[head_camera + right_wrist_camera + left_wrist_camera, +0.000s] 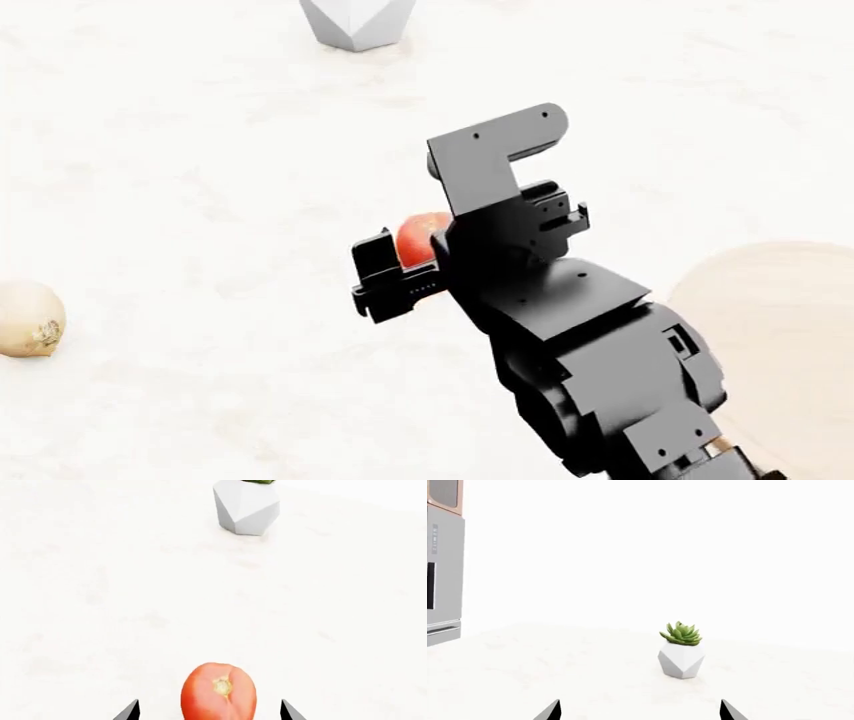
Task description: Place the avocado, onion, tomato and bell pepper on the cutting board.
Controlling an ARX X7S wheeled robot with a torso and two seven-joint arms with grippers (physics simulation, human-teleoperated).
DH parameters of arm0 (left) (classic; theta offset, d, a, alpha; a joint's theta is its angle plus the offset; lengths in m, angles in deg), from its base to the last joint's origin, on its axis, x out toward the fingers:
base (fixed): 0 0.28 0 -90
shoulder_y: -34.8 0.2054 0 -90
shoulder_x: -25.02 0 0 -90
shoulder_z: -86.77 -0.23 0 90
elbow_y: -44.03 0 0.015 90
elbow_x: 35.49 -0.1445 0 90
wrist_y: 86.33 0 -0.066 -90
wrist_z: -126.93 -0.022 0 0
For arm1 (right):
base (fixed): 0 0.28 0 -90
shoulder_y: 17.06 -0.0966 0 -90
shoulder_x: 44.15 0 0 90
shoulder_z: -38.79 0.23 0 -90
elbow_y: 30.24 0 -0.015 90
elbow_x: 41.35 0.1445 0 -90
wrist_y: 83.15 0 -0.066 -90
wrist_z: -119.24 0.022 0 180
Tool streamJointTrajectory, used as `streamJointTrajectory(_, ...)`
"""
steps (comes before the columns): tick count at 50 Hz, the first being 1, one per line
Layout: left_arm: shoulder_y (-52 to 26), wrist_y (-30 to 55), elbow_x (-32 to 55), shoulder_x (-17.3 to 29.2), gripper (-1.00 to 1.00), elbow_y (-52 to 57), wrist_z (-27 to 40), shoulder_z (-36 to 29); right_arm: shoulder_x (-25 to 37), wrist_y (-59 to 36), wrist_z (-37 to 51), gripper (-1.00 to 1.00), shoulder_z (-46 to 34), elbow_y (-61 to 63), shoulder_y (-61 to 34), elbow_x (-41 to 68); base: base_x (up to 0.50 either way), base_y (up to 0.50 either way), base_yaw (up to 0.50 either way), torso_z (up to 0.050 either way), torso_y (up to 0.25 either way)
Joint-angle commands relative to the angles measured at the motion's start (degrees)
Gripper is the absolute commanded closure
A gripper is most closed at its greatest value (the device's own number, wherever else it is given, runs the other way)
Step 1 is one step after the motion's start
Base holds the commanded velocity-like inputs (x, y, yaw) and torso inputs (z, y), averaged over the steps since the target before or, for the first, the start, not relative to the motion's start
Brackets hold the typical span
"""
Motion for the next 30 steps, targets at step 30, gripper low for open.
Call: streamJointTrajectory(30, 2.7, -0.7, 3.6, 1.6, -1.00, 3.7, 2.5, 2.1, -15.4, 21.0, -13.3, -1.00, -21.5, -46.0, -10.6, 11.5, 0.00, 0.00, 0.00, 0.000, 0.000)
